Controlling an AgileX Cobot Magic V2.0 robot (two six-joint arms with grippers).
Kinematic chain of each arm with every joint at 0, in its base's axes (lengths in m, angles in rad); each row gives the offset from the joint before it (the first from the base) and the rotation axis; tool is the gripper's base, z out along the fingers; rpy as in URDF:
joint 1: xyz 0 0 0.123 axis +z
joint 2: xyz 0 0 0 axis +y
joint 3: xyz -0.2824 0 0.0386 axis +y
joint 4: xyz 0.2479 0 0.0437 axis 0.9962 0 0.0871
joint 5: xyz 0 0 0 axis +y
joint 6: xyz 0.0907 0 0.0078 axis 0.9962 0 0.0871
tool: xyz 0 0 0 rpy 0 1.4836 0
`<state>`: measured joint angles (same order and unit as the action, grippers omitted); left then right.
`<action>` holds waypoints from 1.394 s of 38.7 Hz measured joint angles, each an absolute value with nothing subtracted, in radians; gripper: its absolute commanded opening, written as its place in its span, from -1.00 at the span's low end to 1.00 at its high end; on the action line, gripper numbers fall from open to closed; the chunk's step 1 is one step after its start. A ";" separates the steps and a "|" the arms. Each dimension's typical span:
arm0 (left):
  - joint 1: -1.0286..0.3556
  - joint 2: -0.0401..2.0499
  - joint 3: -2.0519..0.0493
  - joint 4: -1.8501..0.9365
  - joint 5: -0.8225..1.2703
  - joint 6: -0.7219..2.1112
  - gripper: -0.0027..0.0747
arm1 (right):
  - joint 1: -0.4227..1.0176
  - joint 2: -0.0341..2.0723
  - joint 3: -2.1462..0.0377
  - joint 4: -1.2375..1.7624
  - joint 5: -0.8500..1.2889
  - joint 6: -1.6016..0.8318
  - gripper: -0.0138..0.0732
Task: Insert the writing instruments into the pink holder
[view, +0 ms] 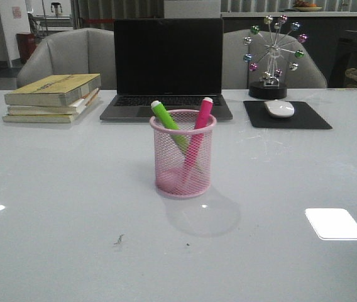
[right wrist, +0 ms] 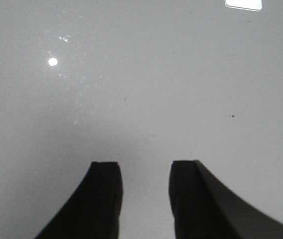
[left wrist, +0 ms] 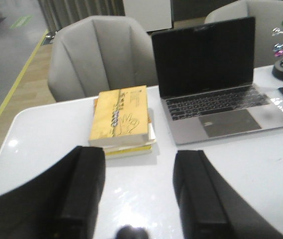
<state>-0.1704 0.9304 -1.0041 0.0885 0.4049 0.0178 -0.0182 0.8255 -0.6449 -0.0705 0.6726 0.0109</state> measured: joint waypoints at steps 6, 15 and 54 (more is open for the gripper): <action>-0.134 0.778 -0.821 0.089 0.428 0.018 0.06 | -0.018 0.825 -0.645 -0.064 0.672 0.011 0.17; -0.134 0.608 -0.668 0.085 0.469 0.018 0.06 | -0.018 0.825 -0.645 -0.044 0.680 0.011 0.17; -0.134 0.556 -0.625 0.072 0.478 0.018 0.06 | -0.018 0.825 -0.645 0.094 0.681 0.011 -0.55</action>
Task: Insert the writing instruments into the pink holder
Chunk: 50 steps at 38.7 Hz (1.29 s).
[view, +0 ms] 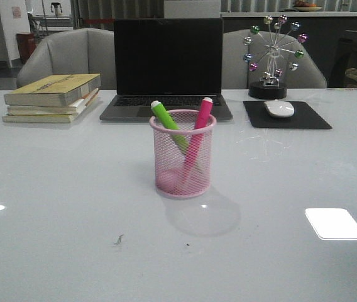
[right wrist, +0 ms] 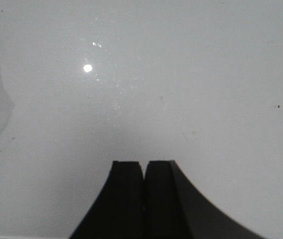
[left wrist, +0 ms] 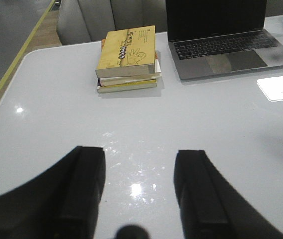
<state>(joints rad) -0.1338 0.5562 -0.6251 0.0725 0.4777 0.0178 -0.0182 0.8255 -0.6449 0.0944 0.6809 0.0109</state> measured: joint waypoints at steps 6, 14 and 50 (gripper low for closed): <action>-0.134 0.556 -0.625 0.072 0.478 0.018 0.06 | -0.018 0.825 -0.645 0.097 0.689 0.011 -0.55; -0.134 0.556 -0.625 0.072 0.478 0.018 0.06 | -0.018 0.825 -0.645 0.097 0.689 0.011 -0.55; -0.134 0.556 -0.625 0.072 0.478 0.018 0.06 | 0.024 0.114 -0.349 0.006 0.353 0.011 -0.55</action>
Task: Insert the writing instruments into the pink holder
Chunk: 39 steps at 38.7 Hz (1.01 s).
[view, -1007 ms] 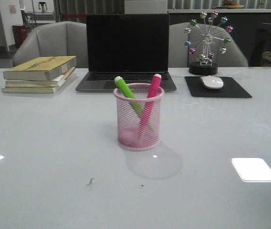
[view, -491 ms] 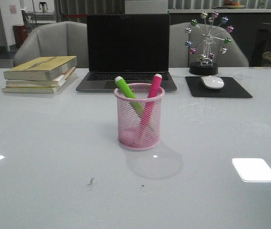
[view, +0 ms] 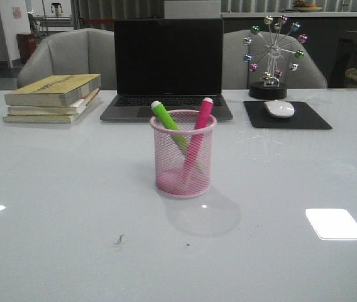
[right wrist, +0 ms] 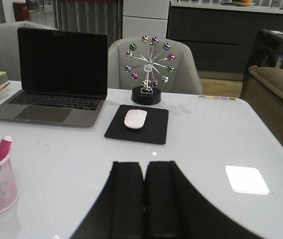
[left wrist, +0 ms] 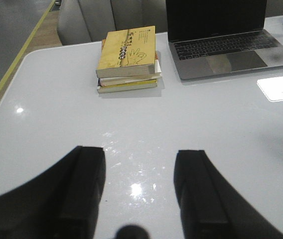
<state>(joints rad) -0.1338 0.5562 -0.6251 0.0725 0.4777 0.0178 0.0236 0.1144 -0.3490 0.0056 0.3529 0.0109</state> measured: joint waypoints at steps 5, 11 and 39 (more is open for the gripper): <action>-0.134 0.556 -0.625 0.072 0.478 0.018 0.06 | 0.038 0.034 -0.254 0.037 0.275 0.011 -0.55; -0.134 0.556 -0.625 0.072 0.478 0.018 0.06 | 0.054 -0.011 -0.144 0.052 0.192 0.011 -0.55; -0.134 0.552 -0.625 0.072 0.478 0.018 0.06 | 0.056 -0.011 0.030 0.066 0.149 0.011 -0.55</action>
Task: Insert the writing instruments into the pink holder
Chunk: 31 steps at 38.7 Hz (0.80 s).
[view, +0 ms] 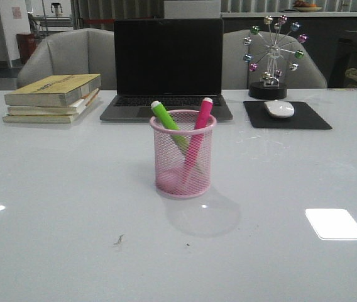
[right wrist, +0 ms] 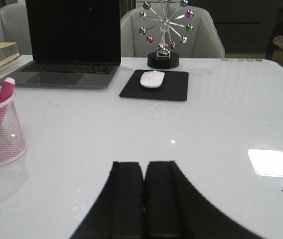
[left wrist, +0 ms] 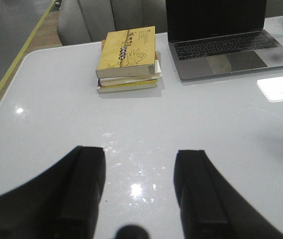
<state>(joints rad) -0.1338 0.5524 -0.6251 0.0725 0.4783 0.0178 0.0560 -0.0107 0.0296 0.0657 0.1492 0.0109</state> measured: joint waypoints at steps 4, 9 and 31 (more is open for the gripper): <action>-0.134 0.552 -0.625 0.072 0.478 0.018 0.06 | 0.056 -0.011 0.030 0.066 0.174 0.011 -0.55; -0.134 0.552 -0.625 0.072 0.478 0.018 0.06 | 0.056 -0.011 0.030 0.066 0.188 0.011 -0.55; -0.134 0.552 -0.619 0.072 0.478 0.018 0.05 | 0.056 -0.011 0.030 0.066 0.190 0.011 -0.55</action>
